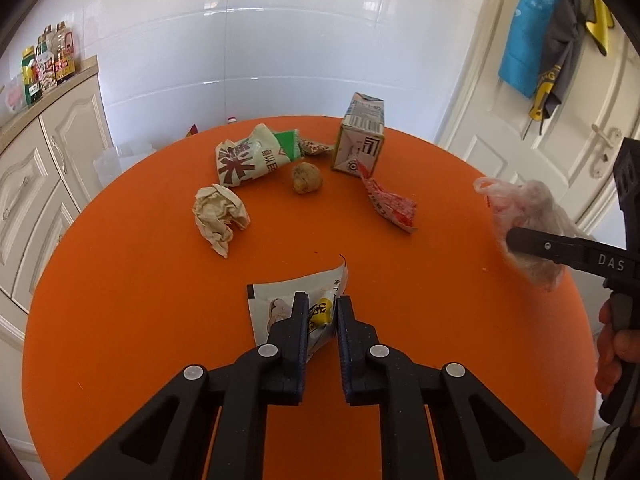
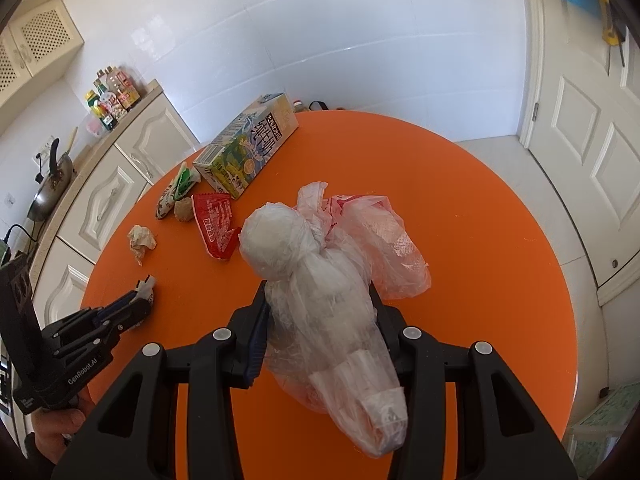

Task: Collect trash
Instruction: 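Grasp the white snack packet with the left tool while the right tool grasps the plastic bag bundle, then carry the snack packet and bag bundle to the bucket and release them inside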

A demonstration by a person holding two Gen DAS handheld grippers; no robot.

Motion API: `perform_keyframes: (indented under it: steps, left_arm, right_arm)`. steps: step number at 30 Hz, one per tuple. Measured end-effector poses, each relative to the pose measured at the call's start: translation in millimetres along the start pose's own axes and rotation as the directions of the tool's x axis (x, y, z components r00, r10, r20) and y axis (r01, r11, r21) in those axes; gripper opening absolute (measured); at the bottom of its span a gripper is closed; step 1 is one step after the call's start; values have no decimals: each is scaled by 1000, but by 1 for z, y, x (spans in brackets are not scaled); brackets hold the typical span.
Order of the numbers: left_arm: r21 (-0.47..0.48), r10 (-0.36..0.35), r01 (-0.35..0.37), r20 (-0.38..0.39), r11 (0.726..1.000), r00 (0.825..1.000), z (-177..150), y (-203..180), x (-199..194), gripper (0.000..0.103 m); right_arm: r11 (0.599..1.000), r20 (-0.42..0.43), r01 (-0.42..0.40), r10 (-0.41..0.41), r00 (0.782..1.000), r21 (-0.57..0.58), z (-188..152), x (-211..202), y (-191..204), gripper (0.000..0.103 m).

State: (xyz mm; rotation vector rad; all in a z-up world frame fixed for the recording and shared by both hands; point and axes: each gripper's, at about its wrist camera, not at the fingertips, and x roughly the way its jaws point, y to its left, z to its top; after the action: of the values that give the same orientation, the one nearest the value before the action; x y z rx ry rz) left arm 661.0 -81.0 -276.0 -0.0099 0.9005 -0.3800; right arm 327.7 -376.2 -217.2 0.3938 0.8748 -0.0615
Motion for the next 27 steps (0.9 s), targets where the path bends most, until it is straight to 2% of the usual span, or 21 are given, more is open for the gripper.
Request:
perform_keyframes:
  steps: [8,15,21,27]
  left_arm:
    - [-9,-46,46,39,999,998,-5,-15,-32,8]
    - [24,-92,90,92,996,991,-5,-49,-64,8]
    - [82,-144,132,156,988,977,3,-93,-96,8]
    - [162,-229,199,195,966,954,17,-149,-124,8]
  right_arm:
    - [1000,45,-21,21,999,7,-3,-30,-7,43]
    - [1000,95,-15,14,995,11,-8,-64,-18,43]
    - [1000,171,8,-11,985,15,-12,-110,-32,43]
    - [998,267,45,-53,962,38,-19,-169,-55,43]
